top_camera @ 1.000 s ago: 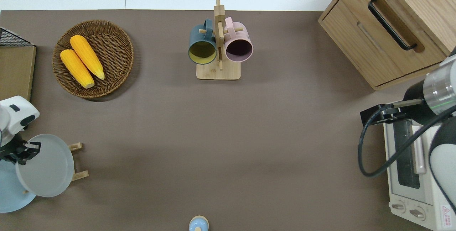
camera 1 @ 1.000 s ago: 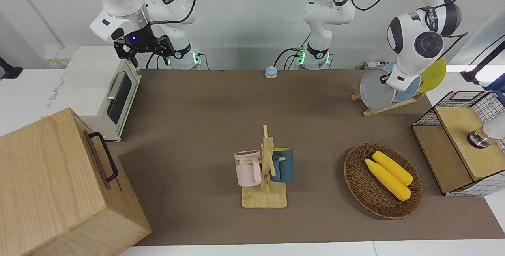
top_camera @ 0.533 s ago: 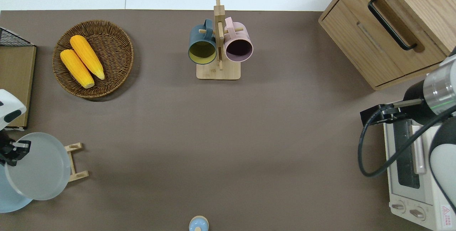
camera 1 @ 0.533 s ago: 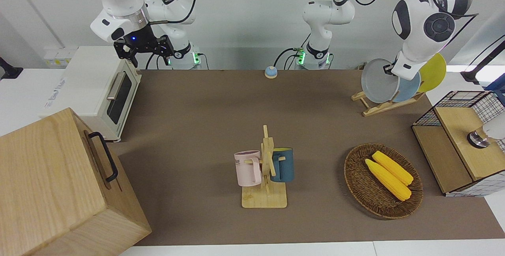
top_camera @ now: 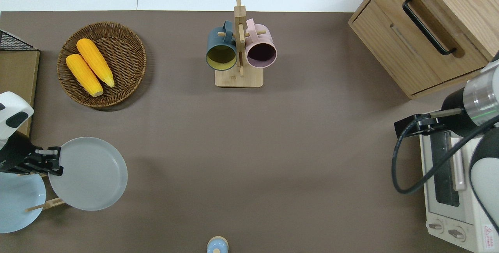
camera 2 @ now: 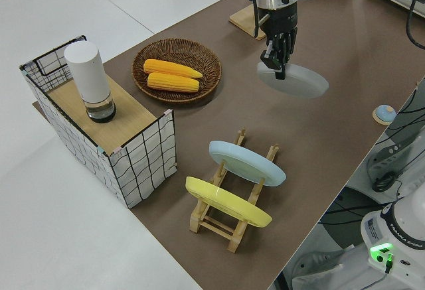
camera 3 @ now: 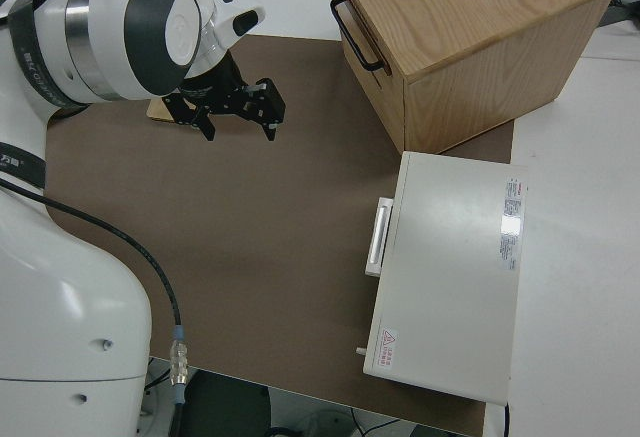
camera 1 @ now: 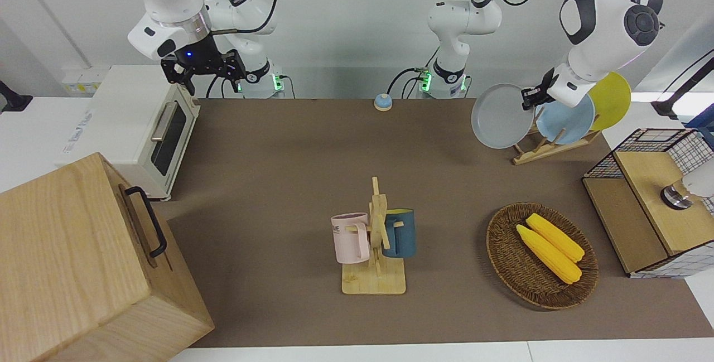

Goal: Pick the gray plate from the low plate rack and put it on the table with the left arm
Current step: 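Grasp the gray plate rim with the left gripper and lift it out, then carry the gray plate away from the rack and lower it onto the table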

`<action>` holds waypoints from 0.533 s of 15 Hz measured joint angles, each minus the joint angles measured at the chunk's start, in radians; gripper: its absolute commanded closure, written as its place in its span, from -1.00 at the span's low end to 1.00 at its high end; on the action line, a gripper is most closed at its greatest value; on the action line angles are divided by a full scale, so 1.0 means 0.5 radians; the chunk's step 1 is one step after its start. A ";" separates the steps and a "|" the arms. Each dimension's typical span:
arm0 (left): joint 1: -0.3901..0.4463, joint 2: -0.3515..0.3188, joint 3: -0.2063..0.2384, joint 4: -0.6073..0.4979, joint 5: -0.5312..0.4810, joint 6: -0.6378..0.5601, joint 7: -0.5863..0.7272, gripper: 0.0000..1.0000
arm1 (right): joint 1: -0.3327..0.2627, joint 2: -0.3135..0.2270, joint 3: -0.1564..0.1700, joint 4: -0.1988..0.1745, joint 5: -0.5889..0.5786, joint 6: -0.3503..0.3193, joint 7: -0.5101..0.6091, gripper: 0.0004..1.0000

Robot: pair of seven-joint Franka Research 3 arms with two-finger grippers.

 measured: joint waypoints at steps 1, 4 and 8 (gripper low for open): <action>0.000 0.002 0.002 -0.008 -0.052 0.004 -0.002 1.00 | 0.000 0.000 0.000 0.000 0.000 0.000 0.000 -0.97; 0.000 0.012 -0.001 -0.103 -0.147 0.090 -0.003 1.00 | 0.000 0.000 0.000 0.000 0.000 0.000 0.000 -0.97; 0.000 0.012 -0.074 -0.386 -0.176 0.396 -0.053 1.00 | 0.000 0.000 0.000 0.000 0.000 0.000 0.000 -0.97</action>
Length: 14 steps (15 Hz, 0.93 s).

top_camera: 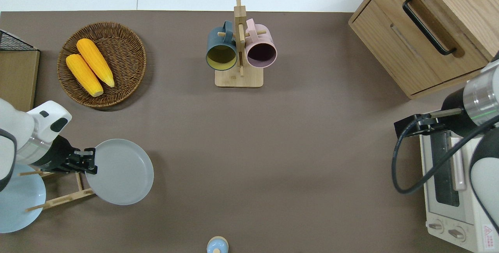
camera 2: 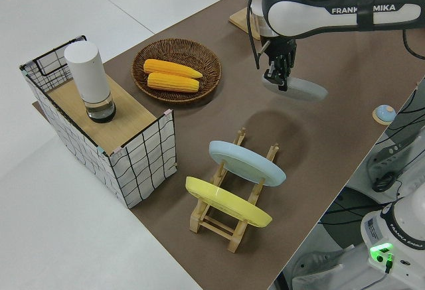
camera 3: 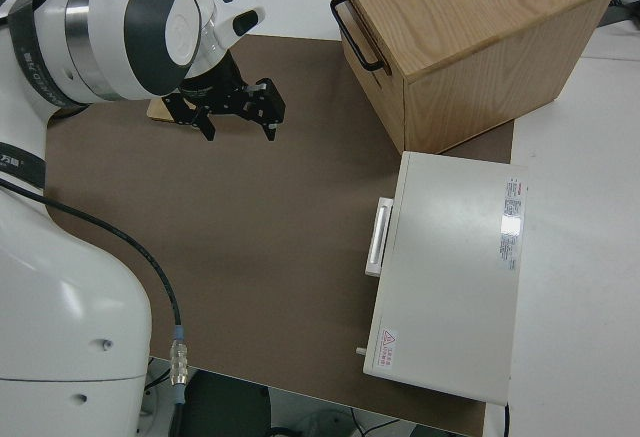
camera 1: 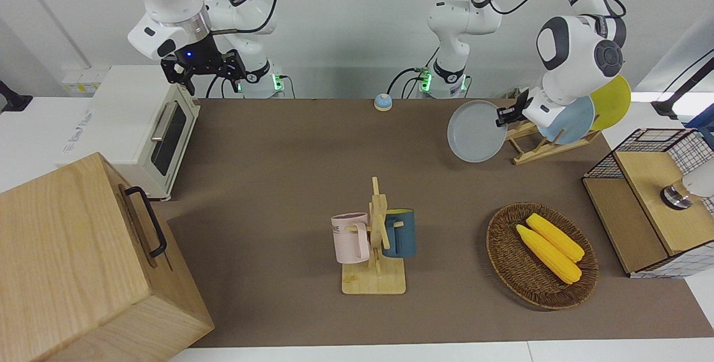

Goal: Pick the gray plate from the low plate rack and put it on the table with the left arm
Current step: 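Carry the gray plate away from the rack and lower it onto the table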

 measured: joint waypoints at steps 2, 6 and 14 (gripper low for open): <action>0.000 -0.027 -0.051 -0.158 -0.050 0.200 -0.035 1.00 | 0.000 0.000 0.000 0.000 0.000 0.000 0.000 -0.97; 0.001 -0.055 -0.176 -0.369 -0.062 0.475 -0.170 1.00 | 0.000 0.000 0.000 0.000 0.000 0.000 0.000 -0.97; 0.002 -0.061 -0.199 -0.474 -0.027 0.524 -0.185 -0.65 | 0.000 0.000 0.000 0.000 0.000 0.000 0.000 -0.97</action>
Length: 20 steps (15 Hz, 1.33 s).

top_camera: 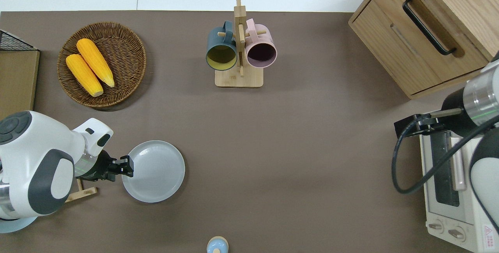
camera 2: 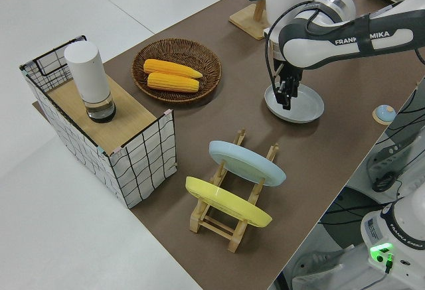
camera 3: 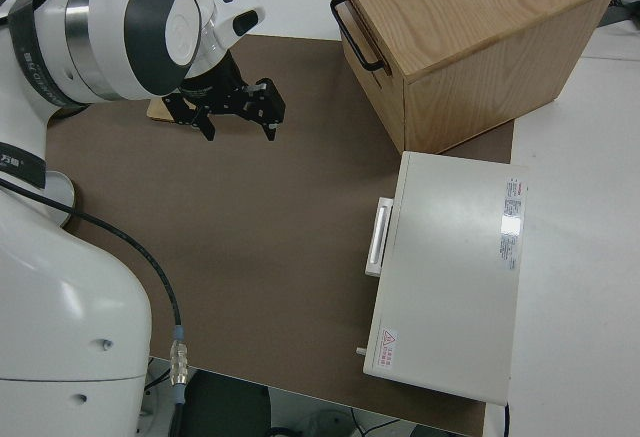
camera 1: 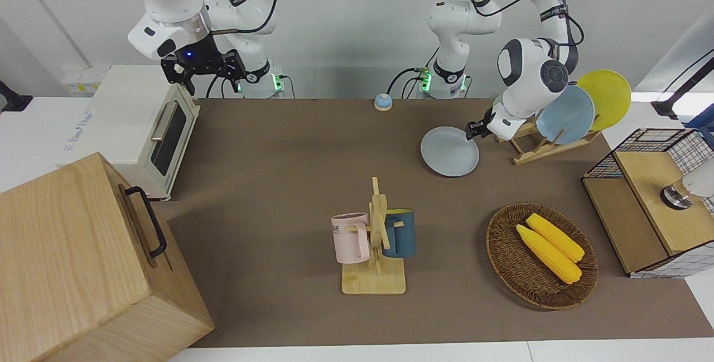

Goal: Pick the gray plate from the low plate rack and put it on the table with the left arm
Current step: 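Carry the gray plate away from the rack and lower it onto the table, then open the left gripper and withdraw it toward the table edge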

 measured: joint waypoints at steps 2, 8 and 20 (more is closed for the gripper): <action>0.000 0.002 -0.001 -0.001 0.005 0.000 0.000 -0.80 | 0.000 0.000 0.000 0.000 0.000 0.000 0.000 -0.97; 0.001 -0.007 0.012 0.092 0.149 0.013 0.000 -0.97 | 0.000 0.000 0.000 0.000 0.000 0.000 0.000 -0.97; 0.008 -0.051 0.085 0.931 0.309 -0.525 0.121 -1.00 | 0.000 0.000 0.000 0.000 0.000 0.000 0.000 -0.97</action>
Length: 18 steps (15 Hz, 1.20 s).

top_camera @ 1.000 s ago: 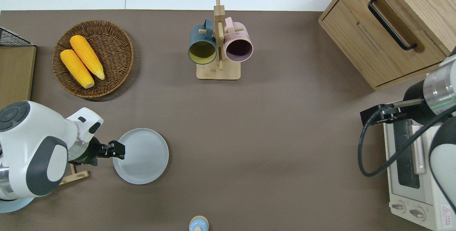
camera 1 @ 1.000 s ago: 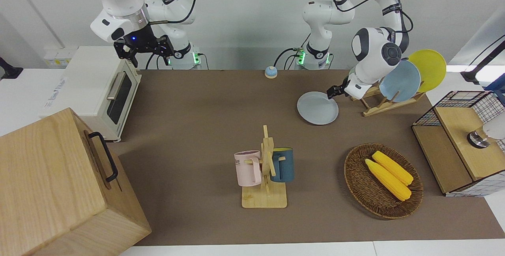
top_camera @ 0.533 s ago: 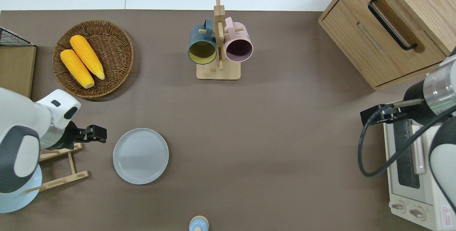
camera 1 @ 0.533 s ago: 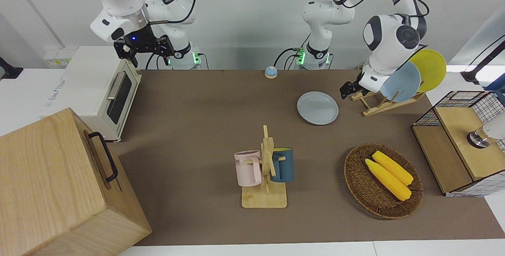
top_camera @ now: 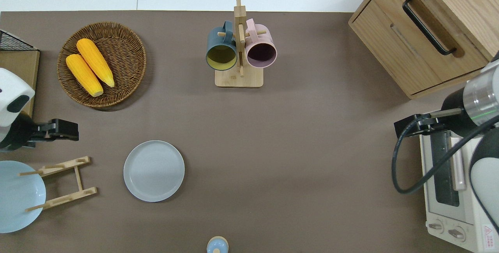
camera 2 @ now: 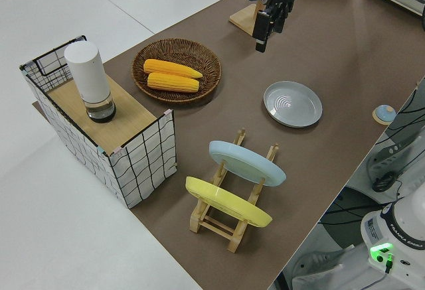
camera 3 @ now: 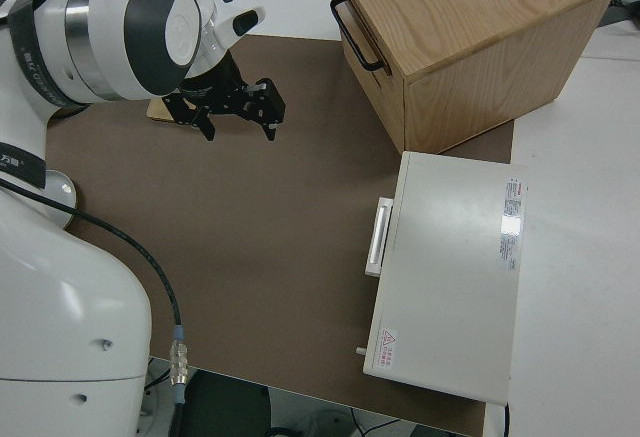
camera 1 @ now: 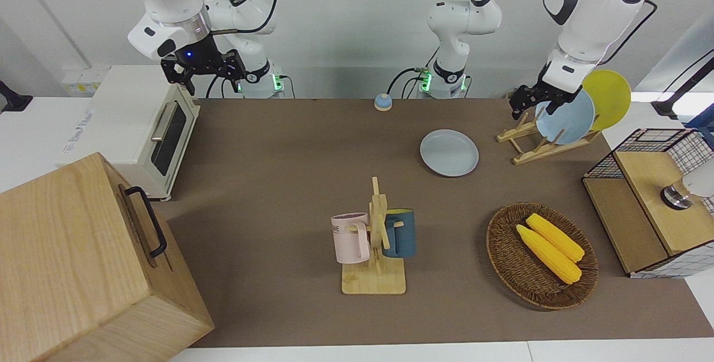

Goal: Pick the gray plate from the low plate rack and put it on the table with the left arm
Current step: 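Open the left gripper and withdraw it toward the table edge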

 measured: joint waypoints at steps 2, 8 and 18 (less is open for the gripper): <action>0.000 -0.003 0.018 0.131 0.000 -0.142 0.111 -1.00 | 0.000 0.000 0.000 0.000 0.000 0.000 0.000 -0.97; 0.000 -0.011 0.024 0.294 -0.002 -0.337 0.158 -1.00 | 0.000 0.000 0.000 0.000 0.000 0.000 0.000 -0.97; 0.000 -0.002 0.045 0.294 -0.033 -0.354 0.158 -1.00 | 0.000 0.000 0.000 0.000 0.000 0.000 0.000 -0.97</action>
